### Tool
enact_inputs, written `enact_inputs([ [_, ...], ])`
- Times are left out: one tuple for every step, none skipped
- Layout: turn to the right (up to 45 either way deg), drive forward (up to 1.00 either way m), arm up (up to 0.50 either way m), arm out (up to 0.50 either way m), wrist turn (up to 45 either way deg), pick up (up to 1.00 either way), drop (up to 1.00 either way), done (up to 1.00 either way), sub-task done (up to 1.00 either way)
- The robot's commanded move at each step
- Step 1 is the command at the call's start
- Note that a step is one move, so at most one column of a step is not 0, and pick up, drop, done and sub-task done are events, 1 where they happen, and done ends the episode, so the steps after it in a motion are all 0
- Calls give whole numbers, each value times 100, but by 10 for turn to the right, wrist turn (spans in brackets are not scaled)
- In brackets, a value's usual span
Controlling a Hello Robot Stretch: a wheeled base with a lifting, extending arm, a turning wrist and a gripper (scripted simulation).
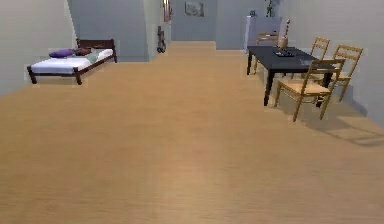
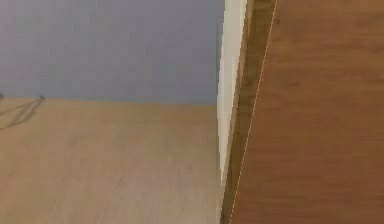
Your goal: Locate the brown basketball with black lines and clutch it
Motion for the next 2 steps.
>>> enact_inputs([
  [450,0,0,0,0,0,0,0,0],
  [330,0,0,0,0,0,0,0,0],
])
